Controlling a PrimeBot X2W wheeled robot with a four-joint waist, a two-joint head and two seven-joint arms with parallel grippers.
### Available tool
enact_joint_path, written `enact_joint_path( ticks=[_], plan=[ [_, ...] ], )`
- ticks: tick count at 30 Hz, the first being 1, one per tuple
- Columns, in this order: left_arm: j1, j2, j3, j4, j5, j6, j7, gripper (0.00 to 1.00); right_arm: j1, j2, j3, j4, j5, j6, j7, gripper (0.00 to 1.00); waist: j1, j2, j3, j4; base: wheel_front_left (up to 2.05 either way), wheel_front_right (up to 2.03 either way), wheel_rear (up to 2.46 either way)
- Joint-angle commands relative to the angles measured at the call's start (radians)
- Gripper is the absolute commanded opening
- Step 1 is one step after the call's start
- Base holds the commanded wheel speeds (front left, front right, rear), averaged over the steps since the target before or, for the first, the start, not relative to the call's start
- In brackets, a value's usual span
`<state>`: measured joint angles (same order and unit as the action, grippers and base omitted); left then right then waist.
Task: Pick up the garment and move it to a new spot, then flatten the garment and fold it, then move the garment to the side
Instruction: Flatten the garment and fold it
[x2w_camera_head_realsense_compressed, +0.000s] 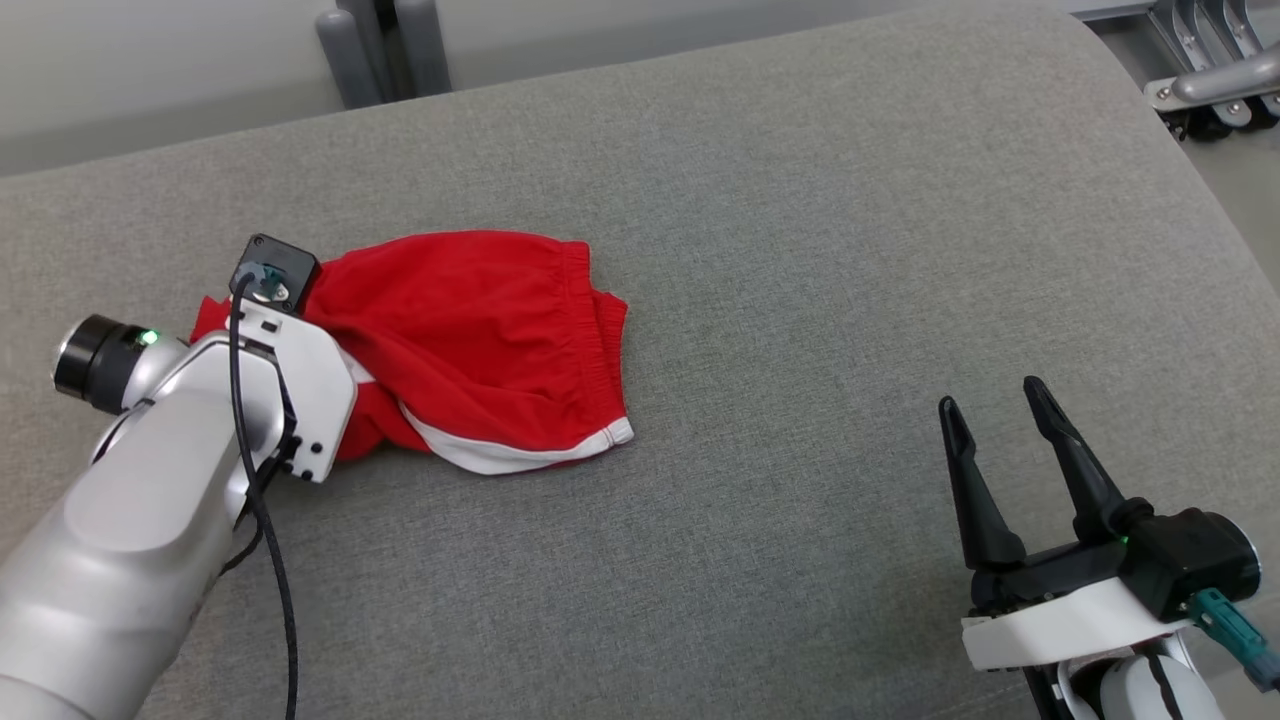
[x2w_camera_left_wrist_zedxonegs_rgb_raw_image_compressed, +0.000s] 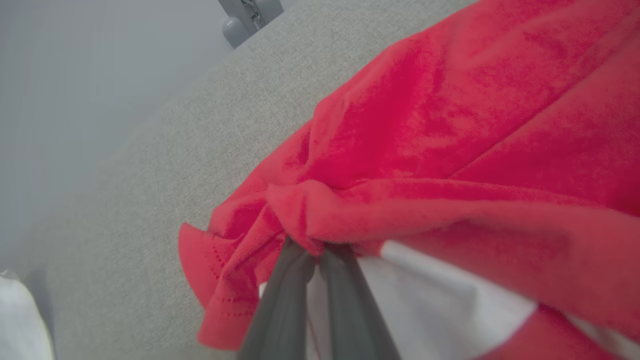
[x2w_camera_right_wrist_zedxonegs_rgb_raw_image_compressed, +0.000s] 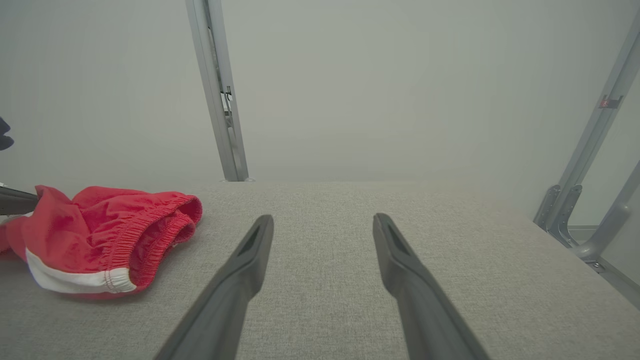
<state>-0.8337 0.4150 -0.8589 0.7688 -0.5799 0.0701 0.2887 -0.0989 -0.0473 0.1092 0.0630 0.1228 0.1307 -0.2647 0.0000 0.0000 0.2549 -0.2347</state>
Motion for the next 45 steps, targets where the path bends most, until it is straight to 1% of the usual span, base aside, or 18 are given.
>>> enact_joint_path(
  ticks=[1,2,7,9,13,16,20,23,25,30,33,36,40,45],
  plan=[
    [-0.031,-0.011,-0.001,0.032,0.014,-0.002,-0.037,0.65,-0.010,-0.006,-0.010,-0.008,-0.001,0.000,-0.002,1.00,0.0000,0.0000,0.012,-0.004,0.00,0.00,0.00],
    [-0.038,-0.020,0.001,0.047,0.014,-0.004,-0.057,1.00,-0.007,-0.006,-0.018,-0.009,-0.002,0.000,-0.002,1.00,0.0000,0.0000,0.013,0.003,0.00,0.00,0.00],
    [-0.060,-0.068,0.004,0.089,0.017,-0.004,-0.149,1.00,-0.002,-0.006,-0.028,-0.004,0.004,0.000,-0.002,1.00,0.0000,0.0000,-0.005,0.051,0.00,0.00,0.00],
    [-0.058,-0.079,0.005,0.089,0.013,-0.004,-0.164,1.00,-0.003,-0.006,-0.030,-0.004,0.005,0.000,-0.002,1.00,0.0000,0.0000,-0.010,0.064,0.00,0.00,0.00],
    [-0.017,-0.109,0.024,0.071,-0.015,0.003,-0.229,1.00,-0.003,-0.006,-0.035,-0.001,0.003,0.000,-0.002,1.00,0.0000,0.0000,-0.037,0.114,0.00,0.00,0.00],
    [0.025,-0.123,0.051,0.036,-0.046,0.016,-0.280,1.00,0.007,-0.006,-0.043,0.002,0.005,0.000,-0.002,1.00,0.0000,0.0000,-0.057,0.147,0.00,0.00,0.00],
    [0.123,-0.124,0.089,-0.031,-0.090,0.052,-0.344,1.00,0.021,-0.006,-0.057,0.006,0.005,0.000,-0.002,1.00,0.0000,0.0000,-0.082,0.180,0.00,0.00,0.00],
    [0.210,-0.130,0.124,-0.084,-0.142,0.078,-0.372,1.00,0.028,-0.006,-0.069,0.006,0.007,0.000,-0.002,1.00,0.0000,0.0000,-0.093,0.199,0.00,0.00,0.00],
    [0.266,-0.136,0.145,-0.108,-0.178,0.087,-0.379,1.00,0.032,-0.006,-0.072,0.007,0.007,0.000,-0.002,1.00,0.0000,0.0000,-0.097,0.206,0.00,0.00,0.00],
    [0.343,-0.161,0.212,-0.124,-0.278,0.062,-0.409,1.00,0.025,-0.006,-0.061,0.009,0.002,0.000,-0.002,1.00,0.0000,0.0000,-0.093,0.193,0.00,0.00,0.00],
    [0.342,-0.168,0.246,-0.108,-0.310,0.053,-0.442,1.00,0.015,-0.006,-0.054,0.006,-0.001,0.000,-0.002,1.00,0.0000,0.0000,-0.082,0.172,0.00,0.00,0.00],
    [0.322,-0.188,0.289,-0.091,-0.347,0.040,-0.474,1.00,0.011,-0.006,-0.051,0.004,-0.006,0.000,-0.002,1.00,0.0000,0.0000,-0.073,0.150,0.00,0.00,0.00],
    [0.308,-0.200,0.340,-0.035,-0.404,0.016,-0.483,1.00,0.006,-0.006,-0.046,0.004,-0.007,0.000,-0.002,1.00,0.0000,0.0000,-0.064,0.122,0.00,0.00,0.00],
    [0.284,-0.204,0.364,0.055,-0.439,-0.017,-0.485,1.00,0.007,-0.006,-0.049,0.002,-0.011,0.000,-0.002,1.00,0.0000,0.0000,-0.059,0.099,0.00,0.00,0.00]
  ],
)
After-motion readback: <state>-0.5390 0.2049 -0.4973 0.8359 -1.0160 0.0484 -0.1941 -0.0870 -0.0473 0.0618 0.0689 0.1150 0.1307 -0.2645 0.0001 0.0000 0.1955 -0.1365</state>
